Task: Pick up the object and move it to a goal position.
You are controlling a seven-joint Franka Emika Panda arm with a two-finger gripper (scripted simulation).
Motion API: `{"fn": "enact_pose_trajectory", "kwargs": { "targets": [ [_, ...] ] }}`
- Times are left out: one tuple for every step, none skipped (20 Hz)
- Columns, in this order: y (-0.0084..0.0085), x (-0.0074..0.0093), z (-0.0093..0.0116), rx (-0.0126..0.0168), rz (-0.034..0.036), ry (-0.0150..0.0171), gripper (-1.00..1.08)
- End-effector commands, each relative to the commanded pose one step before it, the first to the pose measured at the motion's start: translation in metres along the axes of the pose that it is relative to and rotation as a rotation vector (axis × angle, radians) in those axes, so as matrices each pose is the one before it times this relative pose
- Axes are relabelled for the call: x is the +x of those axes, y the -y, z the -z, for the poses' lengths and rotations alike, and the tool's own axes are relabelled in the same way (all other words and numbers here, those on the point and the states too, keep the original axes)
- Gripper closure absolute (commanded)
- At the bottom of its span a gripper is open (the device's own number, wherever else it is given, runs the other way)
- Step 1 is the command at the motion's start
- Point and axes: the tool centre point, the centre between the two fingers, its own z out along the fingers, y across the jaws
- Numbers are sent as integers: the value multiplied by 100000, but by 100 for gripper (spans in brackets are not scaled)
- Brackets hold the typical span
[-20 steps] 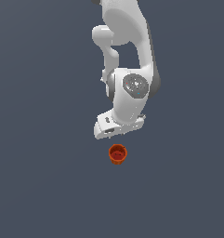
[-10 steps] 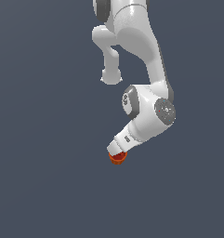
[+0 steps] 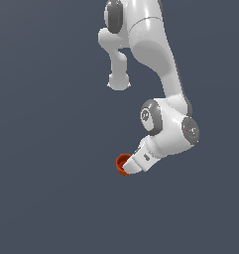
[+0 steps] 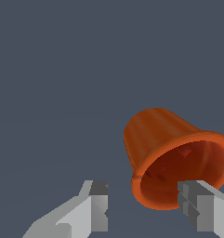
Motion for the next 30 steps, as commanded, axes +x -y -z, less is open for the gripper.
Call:
{"fn": "enact_pose_trajectory", "kwargs": {
  "targets": [
    [-15, 179, -63, -656, 1694, 1021, -20],
    [7, 32, -12, -91, 258, 151, -20],
    [4, 13, -4, -32, 90, 53, -20],
    [42, -30, 4, 214, -454, -298, -20],
    [-4, -4, -42, 0, 0, 0, -20],
    [-12, -11, -124, 0, 0, 0, -20],
    [1, 5, -209, -17, 39, 24, -20],
    [3, 7, -292, -23, 56, 34, -20],
    [4, 5, -375, -26, 70, 39, -20],
    [0, -6, -458, -23, 72, 37, -20],
    [9, -1, -458, -23, 86, 41, -20],
    [11, 0, -375, -17, 76, 33, -20],
    [3, -10, -290, -8, 45, 18, -20],
    [-11, -26, -205, 0, 0, 0, -20],
    [13, 10, -126, -7, 45, 17, -20],
    [-2, -5, -41, 0, 0, 0, -20],
    [0, 0, 0, 0, 0, 0, 108],
    [0, 0, 0, 0, 0, 0, 108],
    [0, 0, 0, 0, 0, 0, 108],
    [0, 0, 0, 0, 0, 0, 108],
    [0, 0, 0, 0, 0, 0, 108],
    [0, 0, 0, 0, 0, 0, 108],
    [0, 0, 0, 0, 0, 0, 108],
    [0, 0, 0, 0, 0, 0, 108],
    [0, 0, 0, 0, 0, 0, 108],
    [0, 0, 0, 0, 0, 0, 108],
    [-31, -38, -13, 14, -59, 59, 108],
    [-14, -23, 32, 0, 0, 0, 108],
    [-42, -68, 96, 0, 0, 0, 108],
    [-70, -113, 161, 0, 0, 0, 108]
  ]
}}
